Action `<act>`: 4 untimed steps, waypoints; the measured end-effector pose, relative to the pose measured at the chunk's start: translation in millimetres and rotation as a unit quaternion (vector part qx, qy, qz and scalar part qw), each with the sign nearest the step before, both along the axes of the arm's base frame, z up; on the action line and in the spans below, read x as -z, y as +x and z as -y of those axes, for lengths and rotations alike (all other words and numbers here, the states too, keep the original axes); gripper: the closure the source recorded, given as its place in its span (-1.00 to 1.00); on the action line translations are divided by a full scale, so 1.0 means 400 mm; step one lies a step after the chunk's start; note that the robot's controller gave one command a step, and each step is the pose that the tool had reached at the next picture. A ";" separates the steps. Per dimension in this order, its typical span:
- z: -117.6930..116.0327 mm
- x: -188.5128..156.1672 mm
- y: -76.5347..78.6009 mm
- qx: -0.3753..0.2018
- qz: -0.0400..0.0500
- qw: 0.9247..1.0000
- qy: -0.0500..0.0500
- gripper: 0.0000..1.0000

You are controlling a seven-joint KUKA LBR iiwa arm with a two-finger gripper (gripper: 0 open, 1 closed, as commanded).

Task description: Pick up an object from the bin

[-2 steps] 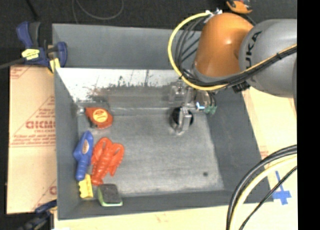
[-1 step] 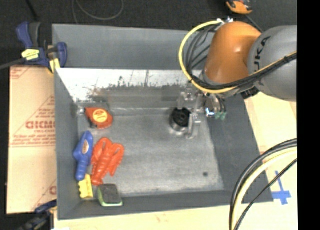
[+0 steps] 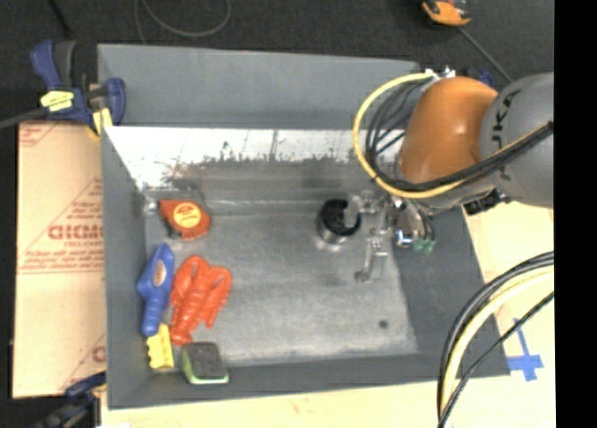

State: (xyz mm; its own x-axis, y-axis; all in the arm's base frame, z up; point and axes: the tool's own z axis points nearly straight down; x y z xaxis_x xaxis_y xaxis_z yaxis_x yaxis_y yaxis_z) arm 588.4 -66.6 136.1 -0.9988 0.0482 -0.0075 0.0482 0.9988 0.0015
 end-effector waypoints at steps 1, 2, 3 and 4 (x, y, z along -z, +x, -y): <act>0.052 0.058 0.016 0.037 -0.004 0.999 -0.001 -1.00; 0.025 0.110 0.078 0.053 0.000 0.999 0.000 -1.00; -0.066 0.143 0.073 0.078 0.010 0.997 0.000 1.00; -0.066 0.143 0.073 0.078 0.010 0.997 0.000 1.00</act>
Offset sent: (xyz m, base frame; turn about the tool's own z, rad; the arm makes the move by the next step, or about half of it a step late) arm 0.0340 -0.0047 -0.0507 0.1099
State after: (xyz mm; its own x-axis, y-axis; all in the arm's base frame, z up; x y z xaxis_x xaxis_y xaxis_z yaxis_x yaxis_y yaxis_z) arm 617.6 -40.0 79.0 -0.9789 0.2024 -0.0267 0.2024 0.9793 0.0034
